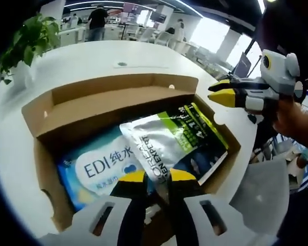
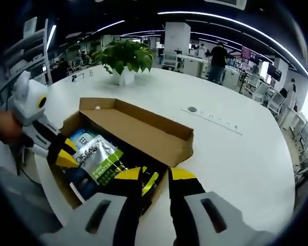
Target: Operate the shoe box by opening the lid, removing the specified soft item, and placing it in the target area until the item is outside and the box remains undamaged.
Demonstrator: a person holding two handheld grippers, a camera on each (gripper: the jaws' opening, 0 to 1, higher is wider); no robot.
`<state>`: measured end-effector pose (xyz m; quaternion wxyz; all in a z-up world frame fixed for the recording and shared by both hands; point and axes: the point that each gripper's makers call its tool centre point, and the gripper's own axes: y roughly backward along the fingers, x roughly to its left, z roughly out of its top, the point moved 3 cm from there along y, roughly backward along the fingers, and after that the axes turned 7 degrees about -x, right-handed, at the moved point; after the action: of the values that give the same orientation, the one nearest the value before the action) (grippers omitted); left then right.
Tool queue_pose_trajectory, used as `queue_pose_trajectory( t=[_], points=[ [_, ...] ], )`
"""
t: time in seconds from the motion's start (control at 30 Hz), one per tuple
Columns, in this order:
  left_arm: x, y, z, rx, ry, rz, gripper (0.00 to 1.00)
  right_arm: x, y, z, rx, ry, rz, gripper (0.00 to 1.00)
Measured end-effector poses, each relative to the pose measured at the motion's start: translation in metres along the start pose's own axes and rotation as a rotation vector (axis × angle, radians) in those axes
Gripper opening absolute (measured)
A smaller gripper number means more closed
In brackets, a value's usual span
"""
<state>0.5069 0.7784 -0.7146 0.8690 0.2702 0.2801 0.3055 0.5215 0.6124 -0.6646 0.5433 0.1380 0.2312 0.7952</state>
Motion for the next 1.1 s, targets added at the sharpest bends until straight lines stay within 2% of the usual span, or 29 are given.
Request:
queue_pose_trajectory(
  t=[0.23, 0.43, 0.67, 0.8, 0.9, 1.1],
  points=[
    [0.000, -0.001, 0.003, 0.008, -0.009, -0.001, 0.00, 0.007, 0.002, -0.007, 0.009, -0.007, 0.015, 0.17],
    [-0.001, -0.002, 0.002, 0.010, 0.015, 0.000, 0.00, 0.008, 0.005, -0.011, 0.020, -0.013, 0.021, 0.16],
    [0.005, 0.004, 0.000, -0.008, 0.035, 0.032, 0.00, 0.014, 0.008, -0.017, 0.031, -0.024, 0.032, 0.16],
    [0.008, 0.008, -0.002, -0.013, 0.050, 0.038, 0.00, 0.025, 0.006, -0.022, 0.056, -0.027, 0.059, 0.15],
    [0.010, 0.011, -0.004, -0.015, 0.055, 0.048, 0.00, 0.031, 0.004, -0.030, 0.100, -0.033, 0.074, 0.14],
    [0.012, 0.015, -0.008, -0.011, 0.064, 0.053, 0.00, 0.036, 0.003, -0.039, 0.160, -0.060, 0.082, 0.12]
  ],
)
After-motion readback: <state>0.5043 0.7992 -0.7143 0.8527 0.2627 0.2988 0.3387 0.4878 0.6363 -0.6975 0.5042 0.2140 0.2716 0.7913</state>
